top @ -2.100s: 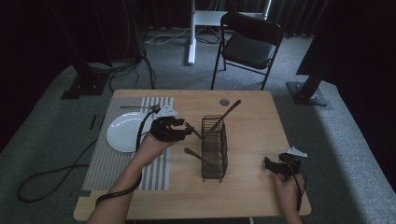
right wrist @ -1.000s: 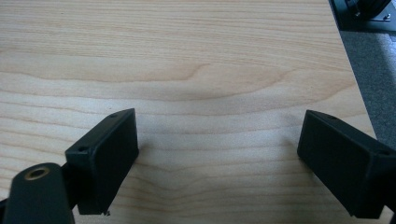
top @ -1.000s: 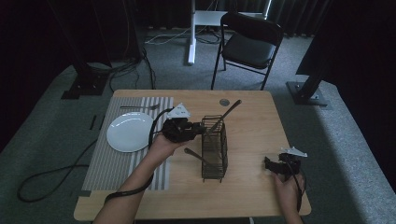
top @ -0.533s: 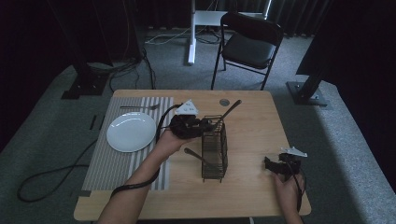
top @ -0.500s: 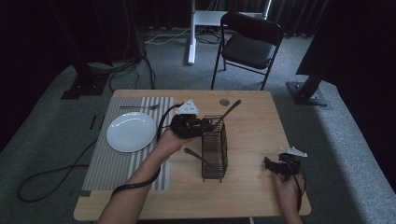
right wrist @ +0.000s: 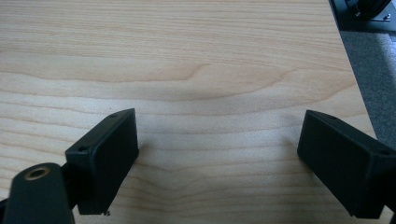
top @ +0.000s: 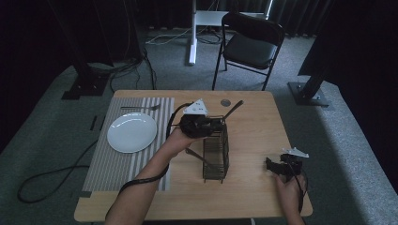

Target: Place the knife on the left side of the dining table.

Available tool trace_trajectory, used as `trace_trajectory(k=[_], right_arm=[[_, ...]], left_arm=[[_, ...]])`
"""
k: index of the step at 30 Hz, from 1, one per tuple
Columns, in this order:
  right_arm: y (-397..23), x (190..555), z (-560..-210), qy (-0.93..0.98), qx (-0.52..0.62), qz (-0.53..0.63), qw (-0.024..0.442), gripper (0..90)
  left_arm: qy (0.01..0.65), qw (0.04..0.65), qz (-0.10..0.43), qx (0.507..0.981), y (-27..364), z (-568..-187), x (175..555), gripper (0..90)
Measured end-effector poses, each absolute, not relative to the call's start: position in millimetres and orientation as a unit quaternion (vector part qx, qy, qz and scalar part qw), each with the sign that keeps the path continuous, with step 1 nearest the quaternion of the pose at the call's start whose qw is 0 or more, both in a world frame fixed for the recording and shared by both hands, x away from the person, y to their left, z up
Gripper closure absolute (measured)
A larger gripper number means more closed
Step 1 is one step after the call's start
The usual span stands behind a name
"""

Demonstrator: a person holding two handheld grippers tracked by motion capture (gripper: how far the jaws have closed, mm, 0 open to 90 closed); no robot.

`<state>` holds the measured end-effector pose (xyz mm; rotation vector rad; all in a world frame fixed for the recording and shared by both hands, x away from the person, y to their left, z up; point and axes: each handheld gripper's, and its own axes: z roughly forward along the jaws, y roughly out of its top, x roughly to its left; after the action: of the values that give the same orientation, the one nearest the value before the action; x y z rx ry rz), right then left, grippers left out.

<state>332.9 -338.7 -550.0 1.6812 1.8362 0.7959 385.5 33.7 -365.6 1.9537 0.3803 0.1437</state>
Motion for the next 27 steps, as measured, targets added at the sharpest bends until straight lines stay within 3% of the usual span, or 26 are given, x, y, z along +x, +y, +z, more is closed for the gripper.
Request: trace_trajectory(k=[27], right_arm=[[-338.7,333.0,-550.0,0.678,0.621,0.295,0.261,11.8]], left_arm=[[0.144,0.527,0.080,0.834,21.3,-360.2,380.5,75.3]])
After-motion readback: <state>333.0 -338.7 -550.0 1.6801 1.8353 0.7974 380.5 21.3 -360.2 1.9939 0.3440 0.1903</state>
